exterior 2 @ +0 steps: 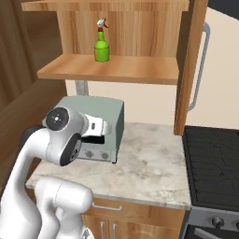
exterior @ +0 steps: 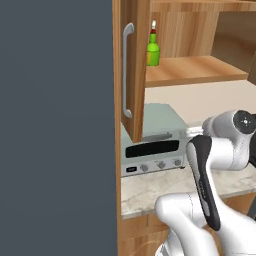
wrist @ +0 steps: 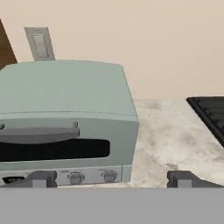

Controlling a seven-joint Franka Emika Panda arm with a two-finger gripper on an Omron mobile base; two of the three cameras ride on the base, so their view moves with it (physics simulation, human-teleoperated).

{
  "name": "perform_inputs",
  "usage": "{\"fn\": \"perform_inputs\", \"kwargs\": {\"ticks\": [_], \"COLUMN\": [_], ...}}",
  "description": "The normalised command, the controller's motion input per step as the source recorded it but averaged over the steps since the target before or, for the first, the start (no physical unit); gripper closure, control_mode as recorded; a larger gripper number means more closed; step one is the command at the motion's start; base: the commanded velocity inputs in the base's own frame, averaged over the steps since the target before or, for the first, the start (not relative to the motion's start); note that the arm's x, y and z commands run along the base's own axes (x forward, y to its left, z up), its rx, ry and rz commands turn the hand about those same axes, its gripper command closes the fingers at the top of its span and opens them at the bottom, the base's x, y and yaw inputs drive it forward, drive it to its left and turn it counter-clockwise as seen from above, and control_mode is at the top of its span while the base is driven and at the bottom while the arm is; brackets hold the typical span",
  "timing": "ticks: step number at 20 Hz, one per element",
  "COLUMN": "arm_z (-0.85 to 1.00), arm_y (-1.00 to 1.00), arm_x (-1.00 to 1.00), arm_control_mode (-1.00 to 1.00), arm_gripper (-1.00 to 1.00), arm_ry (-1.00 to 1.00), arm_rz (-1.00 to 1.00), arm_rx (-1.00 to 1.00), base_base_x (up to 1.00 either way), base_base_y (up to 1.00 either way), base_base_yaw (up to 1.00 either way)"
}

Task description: Move the cutting board and knife to the sink. Then move spray from the cabinet to the counter.

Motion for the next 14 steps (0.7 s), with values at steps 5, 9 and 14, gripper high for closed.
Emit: {"fn": "perform_inputs", "kwargs": {"ticks": [5,9,14], "arm_z": [0.58,0.65,0.69], "arm_y": [0.07,0.05,0.02], "arm_x": [0.09,0.08,0.02], "arm_control_mode": [-1.0,-1.0,-1.0], "arm_gripper": [-1.0,-1.0,-1.0], "arm_ry": [-0.11,-0.01,-0.01], "arm_rz": [0.0,0.0,0.01], "arm_rx": [-0.11,-0.13,-0.04], "base_base_x": [0.0,0.0,0.0], "base_base_y": [0.0,0.0,0.0], "base_base_yaw": [0.0,0.0,0.0]}}
